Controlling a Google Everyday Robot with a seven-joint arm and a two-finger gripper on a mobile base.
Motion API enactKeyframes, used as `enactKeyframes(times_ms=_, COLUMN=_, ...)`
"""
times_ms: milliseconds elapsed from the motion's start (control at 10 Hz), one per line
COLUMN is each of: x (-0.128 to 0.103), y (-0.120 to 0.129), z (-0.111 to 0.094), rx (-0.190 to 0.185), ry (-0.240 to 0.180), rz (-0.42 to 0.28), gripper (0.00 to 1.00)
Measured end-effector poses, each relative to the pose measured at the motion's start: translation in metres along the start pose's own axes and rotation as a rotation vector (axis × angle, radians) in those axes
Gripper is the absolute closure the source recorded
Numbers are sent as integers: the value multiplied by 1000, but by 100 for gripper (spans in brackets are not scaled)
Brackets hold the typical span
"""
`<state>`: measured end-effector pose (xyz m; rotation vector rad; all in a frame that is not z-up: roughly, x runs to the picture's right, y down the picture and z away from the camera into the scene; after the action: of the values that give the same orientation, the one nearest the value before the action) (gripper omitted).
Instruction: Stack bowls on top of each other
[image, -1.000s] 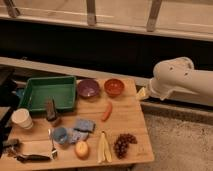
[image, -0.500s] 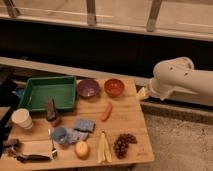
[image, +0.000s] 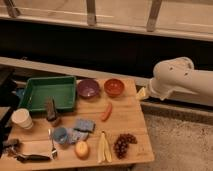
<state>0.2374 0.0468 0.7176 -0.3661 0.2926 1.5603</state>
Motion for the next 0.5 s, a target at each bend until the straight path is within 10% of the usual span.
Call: enactKeyframes(times_ms=500, x=0, y=0, z=0, rx=0, ry=0, rz=0, gripper=20)
